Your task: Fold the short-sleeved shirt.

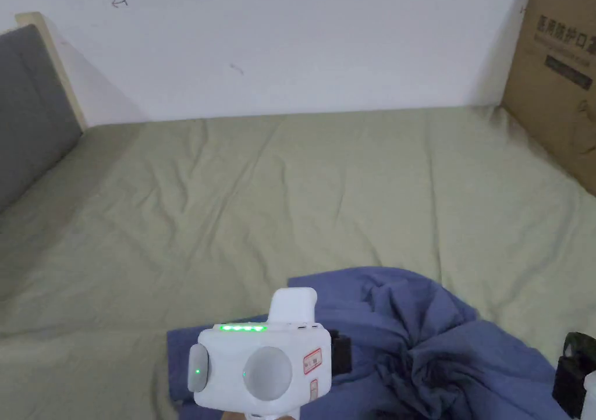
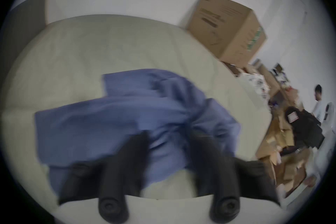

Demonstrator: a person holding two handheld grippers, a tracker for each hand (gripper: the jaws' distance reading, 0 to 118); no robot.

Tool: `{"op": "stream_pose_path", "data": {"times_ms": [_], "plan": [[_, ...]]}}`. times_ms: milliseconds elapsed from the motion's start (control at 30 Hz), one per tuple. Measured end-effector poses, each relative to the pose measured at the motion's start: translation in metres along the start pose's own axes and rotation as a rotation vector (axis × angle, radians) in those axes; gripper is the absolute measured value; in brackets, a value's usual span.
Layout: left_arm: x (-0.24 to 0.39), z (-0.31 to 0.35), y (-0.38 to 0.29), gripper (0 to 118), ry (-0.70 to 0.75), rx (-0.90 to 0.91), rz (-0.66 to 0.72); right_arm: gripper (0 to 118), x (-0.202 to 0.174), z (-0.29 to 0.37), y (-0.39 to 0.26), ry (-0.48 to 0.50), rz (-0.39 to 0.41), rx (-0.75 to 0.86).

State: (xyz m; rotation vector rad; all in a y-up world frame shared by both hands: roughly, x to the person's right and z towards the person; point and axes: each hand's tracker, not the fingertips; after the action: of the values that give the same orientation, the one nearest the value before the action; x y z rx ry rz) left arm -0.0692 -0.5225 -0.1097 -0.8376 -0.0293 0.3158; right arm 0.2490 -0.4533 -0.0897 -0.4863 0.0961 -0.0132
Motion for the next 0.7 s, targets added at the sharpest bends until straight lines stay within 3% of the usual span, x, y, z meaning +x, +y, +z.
{"op": "stream_pose_path", "data": {"times_ms": [100, 233, 300, 333, 400, 433, 667, 700], "plan": [[-0.052, 0.009, -0.014, 0, 0.156, -0.059, 0.038, 0, -0.011, -0.004, -0.005, 0.028, 0.023, -0.016], [-0.122, 0.022, -0.007, 5, 0.18, -0.043, 0.26, 0, -0.023, -0.012, -0.009, 0.044, 0.05, -0.032], [-0.151, 0.025, 0.015, 23, 0.207, -0.028, 0.304, 0, -0.023, -0.02, -0.011, 0.05, 0.056, -0.041], [-0.16, 0.025, 0.029, 23, 0.21, -0.035, 0.286, 0, -0.023, -0.024, -0.012, 0.053, 0.059, -0.049], [-0.176, 0.016, 0.054, 71, 0.237, -0.047, 0.255, 0, -0.025, -0.03, -0.014, 0.055, 0.065, -0.063], [-0.183, 0.009, 0.064, 76, 0.279, -0.058, 0.245, 0, -0.026, -0.033, -0.016, 0.055, 0.067, -0.069], [-0.185, -0.073, 0.053, 74, 0.349, -0.267, 0.224, 0, -0.025, -0.053, -0.028, 0.048, 0.067, -0.132], [-0.173, -0.07, 0.051, 73, 0.407, -0.184, 0.155, 0, -0.027, -0.052, -0.028, 0.045, 0.069, -0.138]]}}
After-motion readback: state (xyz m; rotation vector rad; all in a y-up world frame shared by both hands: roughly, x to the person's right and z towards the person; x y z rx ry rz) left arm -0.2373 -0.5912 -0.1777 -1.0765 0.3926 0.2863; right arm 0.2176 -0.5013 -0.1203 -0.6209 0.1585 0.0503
